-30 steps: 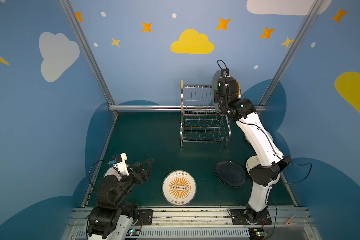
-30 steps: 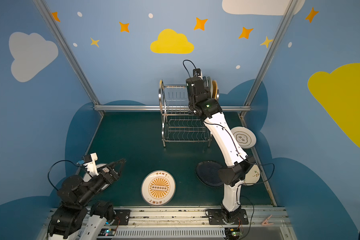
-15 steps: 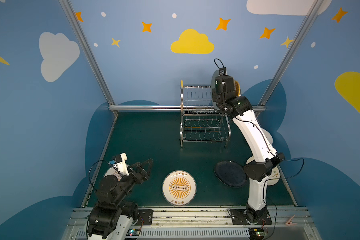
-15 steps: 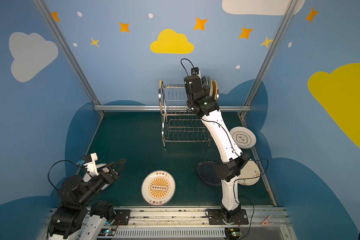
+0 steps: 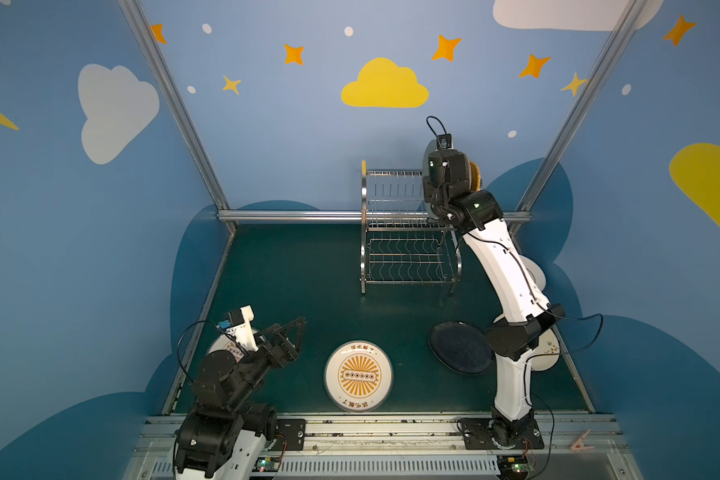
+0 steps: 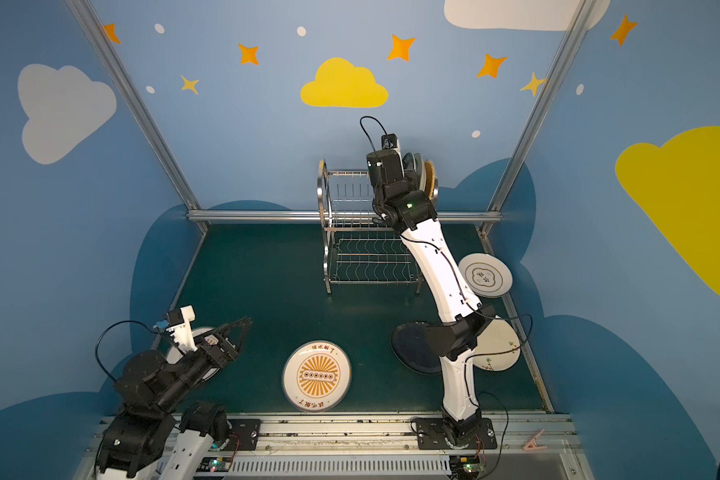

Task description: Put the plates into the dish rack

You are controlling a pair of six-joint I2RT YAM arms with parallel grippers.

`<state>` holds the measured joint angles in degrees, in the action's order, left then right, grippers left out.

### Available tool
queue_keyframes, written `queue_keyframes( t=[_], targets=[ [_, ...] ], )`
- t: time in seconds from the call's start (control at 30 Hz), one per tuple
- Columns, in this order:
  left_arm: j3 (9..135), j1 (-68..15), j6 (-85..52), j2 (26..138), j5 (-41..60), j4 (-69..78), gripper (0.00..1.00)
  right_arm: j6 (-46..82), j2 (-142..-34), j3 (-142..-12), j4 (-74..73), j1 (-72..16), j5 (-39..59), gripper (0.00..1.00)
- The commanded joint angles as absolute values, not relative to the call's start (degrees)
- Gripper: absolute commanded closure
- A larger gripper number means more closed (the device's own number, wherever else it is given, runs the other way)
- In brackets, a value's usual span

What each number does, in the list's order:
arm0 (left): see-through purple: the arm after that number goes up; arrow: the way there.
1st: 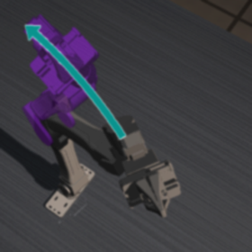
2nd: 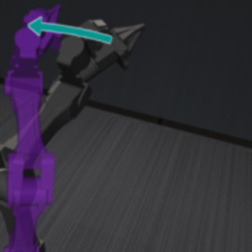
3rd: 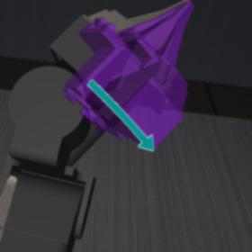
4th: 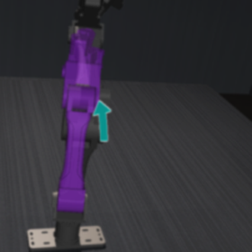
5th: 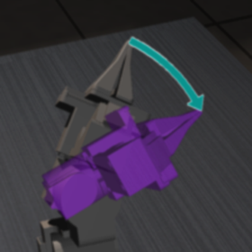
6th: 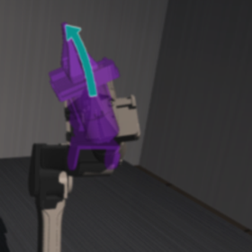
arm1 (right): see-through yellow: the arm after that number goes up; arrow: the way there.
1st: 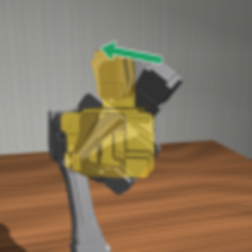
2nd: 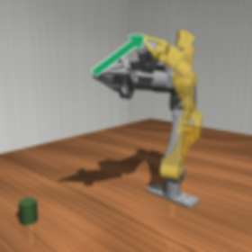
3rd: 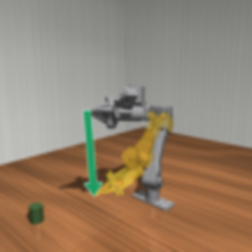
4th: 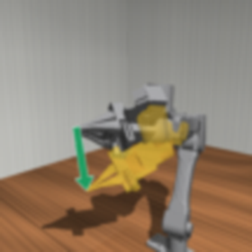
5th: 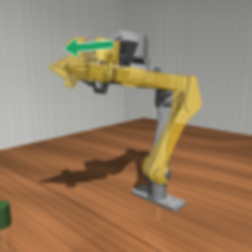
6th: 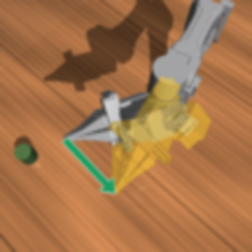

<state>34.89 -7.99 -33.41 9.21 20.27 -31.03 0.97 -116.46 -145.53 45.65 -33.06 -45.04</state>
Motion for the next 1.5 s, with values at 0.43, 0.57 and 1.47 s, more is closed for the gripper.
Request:
queue_keyframes(
  t=[0.43,0.57,1.47],
  targets=[
    [34.8,-7.9,-33.0,8.2,20.4,-29.9,0.00,0.0,-118.7,-149.7,41.7,-34.4,-47.2,1.00],
    [34.8,-7.9,-33.0,8.2,20.4,-30.0,0.00,0.1,-119.2,-149.7,41.5,-34.6,-47.0,1.00],
    [34.9,-7.9,-33.2,8.0,20.4,-30.1,0.00,2.5,-119.8,-148.4,44.4,-36.8,-47.6,1.00]
  ],
)
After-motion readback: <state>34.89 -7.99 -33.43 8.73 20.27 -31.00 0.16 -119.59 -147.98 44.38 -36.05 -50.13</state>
